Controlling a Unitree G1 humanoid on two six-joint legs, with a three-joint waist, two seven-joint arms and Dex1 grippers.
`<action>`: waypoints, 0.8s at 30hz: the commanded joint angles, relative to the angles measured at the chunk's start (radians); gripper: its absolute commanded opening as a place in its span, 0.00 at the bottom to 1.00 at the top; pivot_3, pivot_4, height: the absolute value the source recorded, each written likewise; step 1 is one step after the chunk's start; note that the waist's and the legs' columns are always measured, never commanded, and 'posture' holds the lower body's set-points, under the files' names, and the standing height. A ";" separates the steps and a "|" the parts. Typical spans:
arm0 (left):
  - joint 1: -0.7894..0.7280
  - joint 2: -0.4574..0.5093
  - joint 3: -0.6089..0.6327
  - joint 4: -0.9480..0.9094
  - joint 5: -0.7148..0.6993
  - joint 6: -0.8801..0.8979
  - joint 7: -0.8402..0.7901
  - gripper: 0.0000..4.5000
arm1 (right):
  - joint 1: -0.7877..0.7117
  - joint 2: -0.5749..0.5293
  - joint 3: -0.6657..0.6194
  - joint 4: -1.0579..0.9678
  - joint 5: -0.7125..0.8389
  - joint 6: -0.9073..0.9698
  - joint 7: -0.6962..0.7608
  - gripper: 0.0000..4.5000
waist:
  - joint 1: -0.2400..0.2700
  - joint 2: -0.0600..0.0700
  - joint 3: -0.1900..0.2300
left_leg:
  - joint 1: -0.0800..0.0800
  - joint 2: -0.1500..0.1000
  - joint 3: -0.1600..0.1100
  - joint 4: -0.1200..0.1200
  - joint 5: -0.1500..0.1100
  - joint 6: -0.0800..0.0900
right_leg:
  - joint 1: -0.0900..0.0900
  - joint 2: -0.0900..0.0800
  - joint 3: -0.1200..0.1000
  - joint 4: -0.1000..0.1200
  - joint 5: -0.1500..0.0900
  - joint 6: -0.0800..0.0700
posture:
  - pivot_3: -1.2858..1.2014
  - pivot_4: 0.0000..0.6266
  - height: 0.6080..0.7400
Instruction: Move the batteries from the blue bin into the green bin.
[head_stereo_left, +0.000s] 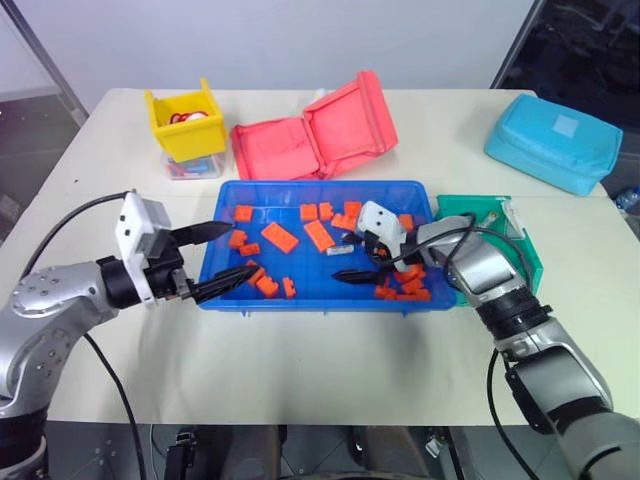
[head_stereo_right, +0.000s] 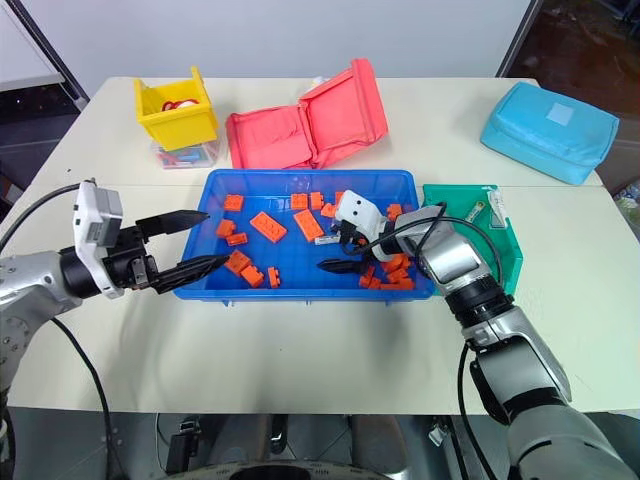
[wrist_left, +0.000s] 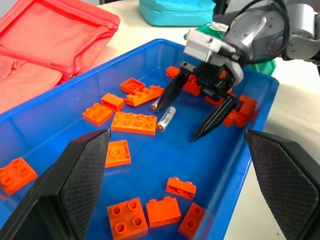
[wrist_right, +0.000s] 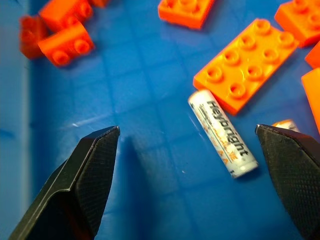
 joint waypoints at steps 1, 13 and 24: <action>0.008 0.016 0.025 -0.046 -0.031 0.005 -0.004 1.00 | -0.022 0.014 0.003 0.015 -0.022 -0.027 0.011 1.00 | 0.000 0.000 0.000 | 0.000 0.000 0.000 0.000 0.000 0.000 | 0.000 0.000 0.000 0.000 0.000 0.000 | 0.52 0.24 1.00; 0.026 0.047 0.027 -0.064 -0.045 0.022 -0.030 1.00 | -0.033 0.040 -0.001 0.055 -0.066 -0.036 0.014 0.11 | 0.000 0.000 0.000 | 0.001 0.000 0.000 0.000 0.000 0.000 | 0.001 0.000 0.000 0.000 0.000 0.000 | 0.52 0.24 1.00; -0.084 0.001 -0.026 0.011 -0.055 -0.001 -0.050 1.00 | -0.189 -0.062 -0.230 -0.131 0.031 0.193 -0.055 0.02 | 0.004 0.001 0.001 | 0.000 0.000 0.000 0.000 0.000 0.000 | 0.000 0.000 0.000 0.000 0.000 0.000 | 0.52 0.24 1.00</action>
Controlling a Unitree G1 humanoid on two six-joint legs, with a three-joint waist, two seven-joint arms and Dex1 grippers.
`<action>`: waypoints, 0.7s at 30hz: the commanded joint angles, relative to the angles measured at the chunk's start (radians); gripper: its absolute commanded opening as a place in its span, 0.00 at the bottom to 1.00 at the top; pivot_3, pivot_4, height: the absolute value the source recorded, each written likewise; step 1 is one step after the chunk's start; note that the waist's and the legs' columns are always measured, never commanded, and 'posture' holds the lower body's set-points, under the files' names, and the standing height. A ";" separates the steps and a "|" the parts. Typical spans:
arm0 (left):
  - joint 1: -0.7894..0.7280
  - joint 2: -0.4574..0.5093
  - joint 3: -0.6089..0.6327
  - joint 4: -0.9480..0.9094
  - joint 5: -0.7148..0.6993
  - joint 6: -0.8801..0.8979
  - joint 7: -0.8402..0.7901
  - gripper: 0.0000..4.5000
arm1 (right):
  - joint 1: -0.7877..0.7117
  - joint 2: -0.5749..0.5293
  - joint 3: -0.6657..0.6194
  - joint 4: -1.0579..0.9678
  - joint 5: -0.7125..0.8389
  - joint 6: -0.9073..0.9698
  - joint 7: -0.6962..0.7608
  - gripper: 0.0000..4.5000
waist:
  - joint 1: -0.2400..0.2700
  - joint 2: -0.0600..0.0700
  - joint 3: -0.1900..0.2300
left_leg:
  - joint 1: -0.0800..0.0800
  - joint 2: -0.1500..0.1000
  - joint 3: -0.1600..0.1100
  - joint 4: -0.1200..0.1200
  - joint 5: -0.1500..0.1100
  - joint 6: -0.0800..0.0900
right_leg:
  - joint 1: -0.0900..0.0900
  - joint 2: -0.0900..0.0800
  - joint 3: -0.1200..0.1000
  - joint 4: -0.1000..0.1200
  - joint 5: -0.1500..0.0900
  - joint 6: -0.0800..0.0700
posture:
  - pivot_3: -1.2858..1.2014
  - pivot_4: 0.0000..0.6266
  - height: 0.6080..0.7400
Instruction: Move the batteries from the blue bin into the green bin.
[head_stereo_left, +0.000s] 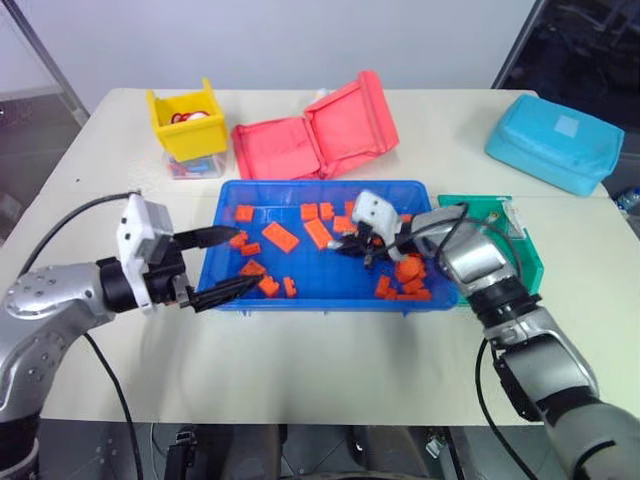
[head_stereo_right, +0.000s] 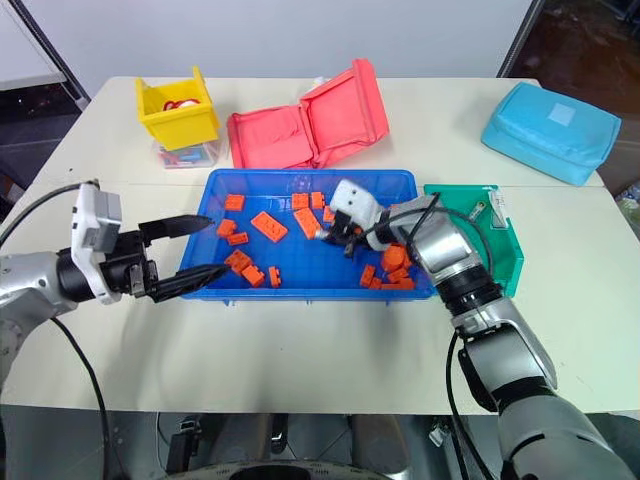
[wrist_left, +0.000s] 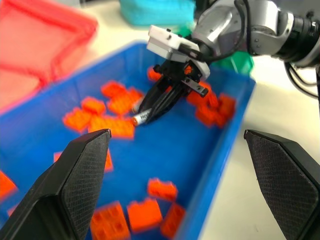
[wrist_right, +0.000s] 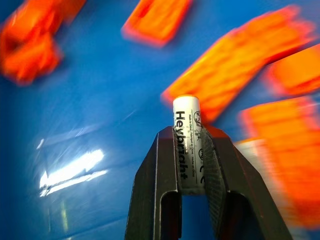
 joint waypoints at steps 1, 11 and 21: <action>-0.045 -0.011 -0.029 0.017 -0.013 -0.017 -0.027 1.00 | -0.057 -0.084 -0.117 -0.133 0.048 0.104 -0.014 0.02 | 0.002 0.000 0.000 | 0.000 0.000 0.000 0.000 0.000 0.000 | 0.000 0.000 0.000 0.000 0.000 0.000 | 0.52 0.24 1.00; -0.172 -0.056 -0.140 0.122 0.025 -0.041 -0.110 1.00 | 0.164 -0.417 -0.233 -0.358 0.075 0.252 0.010 0.02 | 0.021 -0.001 0.000 | 0.000 0.000 0.001 -0.001 0.000 0.001 | 0.000 0.000 0.000 -0.003 0.000 0.000 | 0.52 0.24 1.00; -0.211 -0.076 -0.178 0.201 0.078 -0.072 -0.162 1.00 | 0.377 -0.540 -0.354 -0.467 0.083 0.330 -0.077 0.02 | 0.021 -0.001 0.000 | 0.000 0.001 0.002 0.000 0.000 0.001 | 0.000 0.001 0.001 -0.002 0.000 0.000 | 0.52 0.24 1.00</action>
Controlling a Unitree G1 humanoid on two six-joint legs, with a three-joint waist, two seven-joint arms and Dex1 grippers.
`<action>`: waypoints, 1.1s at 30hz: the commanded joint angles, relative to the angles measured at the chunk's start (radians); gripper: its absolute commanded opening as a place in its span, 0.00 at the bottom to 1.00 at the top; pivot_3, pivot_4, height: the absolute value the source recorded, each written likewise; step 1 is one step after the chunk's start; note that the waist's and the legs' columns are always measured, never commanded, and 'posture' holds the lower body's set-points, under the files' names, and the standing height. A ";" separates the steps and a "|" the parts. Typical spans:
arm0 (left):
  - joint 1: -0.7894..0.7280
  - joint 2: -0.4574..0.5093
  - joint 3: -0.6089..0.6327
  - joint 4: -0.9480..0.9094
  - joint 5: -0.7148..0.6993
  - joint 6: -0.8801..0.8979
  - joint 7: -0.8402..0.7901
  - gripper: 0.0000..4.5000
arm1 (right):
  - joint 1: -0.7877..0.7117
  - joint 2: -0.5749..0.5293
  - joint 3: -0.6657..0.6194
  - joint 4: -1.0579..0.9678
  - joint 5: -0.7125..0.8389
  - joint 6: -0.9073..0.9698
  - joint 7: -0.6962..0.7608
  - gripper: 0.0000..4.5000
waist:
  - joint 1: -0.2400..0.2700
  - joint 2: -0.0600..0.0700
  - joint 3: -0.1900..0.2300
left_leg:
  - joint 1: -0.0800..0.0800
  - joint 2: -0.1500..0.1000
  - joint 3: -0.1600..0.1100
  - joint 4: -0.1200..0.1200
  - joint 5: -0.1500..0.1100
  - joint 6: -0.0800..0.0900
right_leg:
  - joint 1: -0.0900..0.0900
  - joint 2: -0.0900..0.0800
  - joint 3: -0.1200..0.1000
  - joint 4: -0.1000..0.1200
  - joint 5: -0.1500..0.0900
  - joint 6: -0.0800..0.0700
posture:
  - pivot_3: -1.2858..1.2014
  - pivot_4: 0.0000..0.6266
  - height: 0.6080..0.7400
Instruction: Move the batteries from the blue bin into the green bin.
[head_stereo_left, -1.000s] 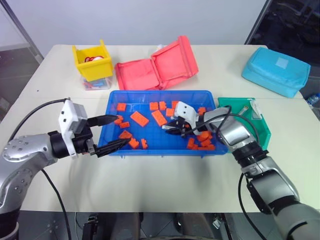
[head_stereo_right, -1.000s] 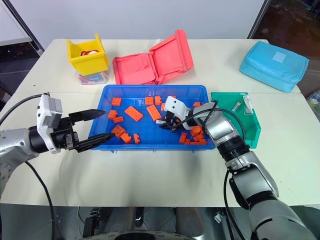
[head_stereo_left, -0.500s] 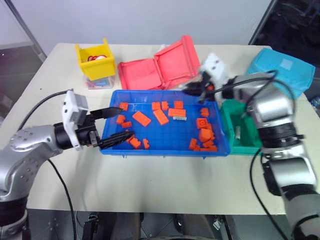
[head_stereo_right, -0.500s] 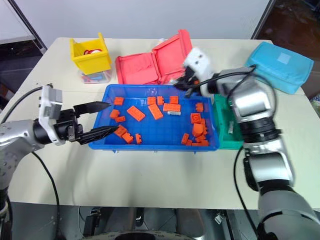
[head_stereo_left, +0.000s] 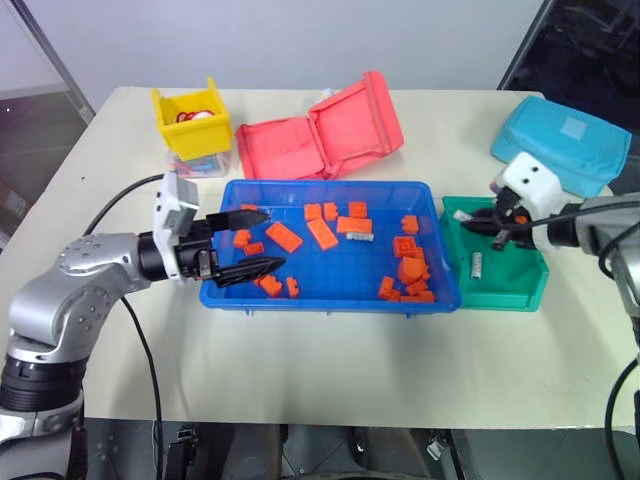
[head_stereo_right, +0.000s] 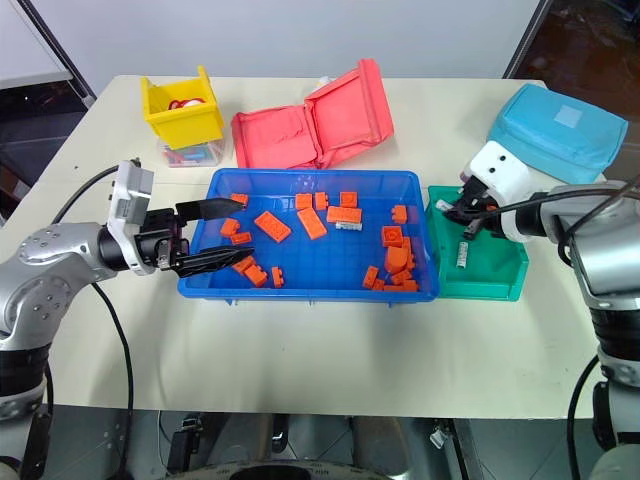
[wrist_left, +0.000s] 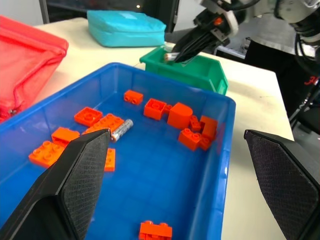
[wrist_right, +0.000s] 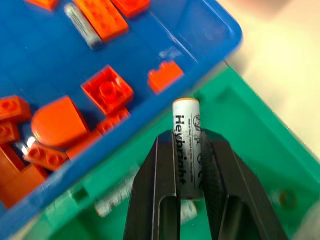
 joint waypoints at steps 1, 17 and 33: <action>-0.018 -0.002 0.007 -0.004 0.009 -0.024 -0.014 1.00 | 0.024 -0.049 -0.041 -0.025 -0.008 -0.017 -0.024 0.02 | 0.002 0.000 0.000 | 0.000 0.000 0.000 0.000 0.000 0.000 | 0.000 0.000 0.000 0.000 0.000 0.000 | 0.52 0.24 1.00; -0.009 0.003 0.027 -0.020 0.021 -0.013 0.000 1.00 | -0.174 0.153 -0.010 0.041 0.073 -0.051 -0.129 1.00 | -0.027 0.000 0.000 | 0.001 0.000 0.000 0.000 0.000 0.000 | 0.000 0.000 0.001 0.001 0.000 0.000 | 0.52 0.24 1.00; 0.047 0.021 0.083 -0.122 -0.016 0.031 0.082 1.00 | -0.138 0.510 0.166 0.102 0.059 -0.048 -0.338 1.00 | 0.001 -0.001 0.000 | -0.001 -0.002 -0.002 0.000 0.000 0.000 | 0.000 -0.002 -0.001 0.002 0.000 0.000 | 0.52 0.24 1.00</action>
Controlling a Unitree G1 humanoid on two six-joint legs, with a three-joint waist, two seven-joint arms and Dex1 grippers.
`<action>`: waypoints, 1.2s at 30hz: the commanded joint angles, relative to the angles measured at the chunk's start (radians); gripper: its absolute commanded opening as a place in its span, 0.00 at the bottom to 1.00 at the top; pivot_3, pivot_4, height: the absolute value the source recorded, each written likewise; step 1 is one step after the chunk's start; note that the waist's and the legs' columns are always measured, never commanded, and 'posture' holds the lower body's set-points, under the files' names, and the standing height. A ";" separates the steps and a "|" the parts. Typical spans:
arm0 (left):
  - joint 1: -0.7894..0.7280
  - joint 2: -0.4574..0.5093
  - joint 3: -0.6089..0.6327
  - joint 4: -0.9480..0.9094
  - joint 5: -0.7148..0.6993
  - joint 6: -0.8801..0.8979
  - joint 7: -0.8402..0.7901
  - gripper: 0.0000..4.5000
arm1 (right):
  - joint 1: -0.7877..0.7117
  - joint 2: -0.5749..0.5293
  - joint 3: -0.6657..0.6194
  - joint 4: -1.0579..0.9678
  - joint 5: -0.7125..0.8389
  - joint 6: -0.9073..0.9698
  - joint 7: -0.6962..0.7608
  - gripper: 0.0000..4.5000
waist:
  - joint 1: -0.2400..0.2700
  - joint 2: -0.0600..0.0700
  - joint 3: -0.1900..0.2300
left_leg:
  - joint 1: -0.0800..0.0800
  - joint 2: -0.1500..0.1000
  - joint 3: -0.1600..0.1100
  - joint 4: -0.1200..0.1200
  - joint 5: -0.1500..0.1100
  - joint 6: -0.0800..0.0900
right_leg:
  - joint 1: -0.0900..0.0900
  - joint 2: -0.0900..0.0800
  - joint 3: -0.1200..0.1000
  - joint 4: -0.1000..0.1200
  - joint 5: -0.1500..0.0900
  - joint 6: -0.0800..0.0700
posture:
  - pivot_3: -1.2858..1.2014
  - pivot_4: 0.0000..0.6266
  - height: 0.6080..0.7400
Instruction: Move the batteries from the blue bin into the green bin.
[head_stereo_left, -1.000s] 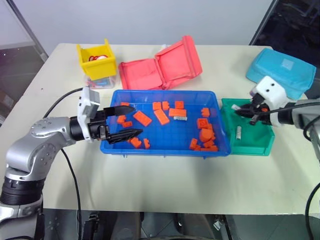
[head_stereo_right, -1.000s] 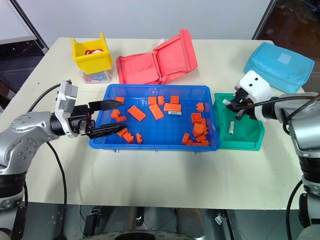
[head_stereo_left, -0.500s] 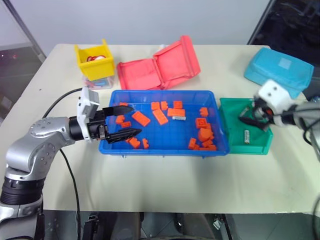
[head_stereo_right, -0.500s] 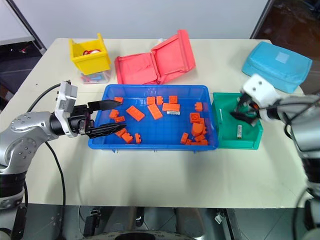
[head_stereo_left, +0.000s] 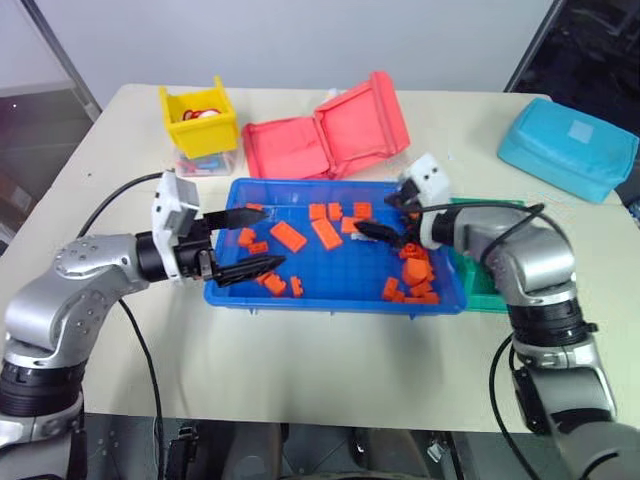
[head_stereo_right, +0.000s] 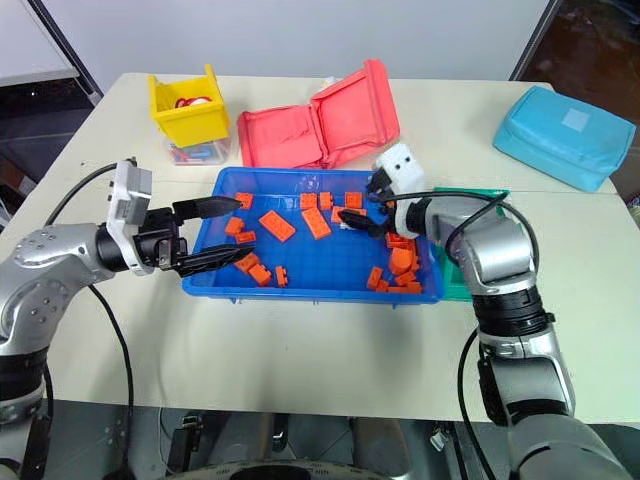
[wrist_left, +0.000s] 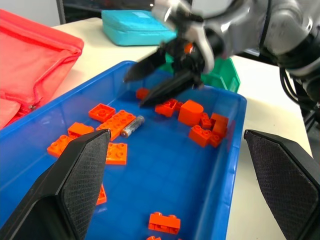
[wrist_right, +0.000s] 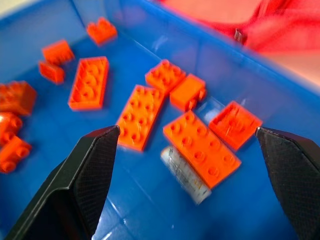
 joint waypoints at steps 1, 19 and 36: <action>0.019 0.015 0.042 -0.057 -0.018 0.006 0.026 1.00 | 0.022 0.009 0.034 0.000 -0.044 -0.070 -0.030 1.00 | -0.001 0.000 0.000 | 0.000 0.000 0.000 0.000 0.000 0.000 | 0.000 0.000 0.000 0.000 0.000 0.000 | 0.52 0.24 1.00; 0.056 0.029 0.077 -0.101 -0.044 0.021 0.081 1.00 | 0.071 0.027 0.115 0.092 -0.095 -0.144 -0.001 1.00 | -0.002 0.000 0.000 | 0.001 0.001 0.000 0.000 0.000 0.000 | 0.000 0.002 0.000 0.000 0.000 0.000 | 0.52 0.24 1.00; 0.085 0.023 0.078 -0.122 -0.039 0.008 0.097 1.00 | 0.069 0.078 0.052 0.096 -0.049 0.047 -0.036 1.00 | 0.000 -0.002 -0.001 | 0.003 0.001 0.000 0.000 0.000 0.000 | 0.003 0.002 0.000 0.000 0.000 0.000 | 0.52 0.24 1.00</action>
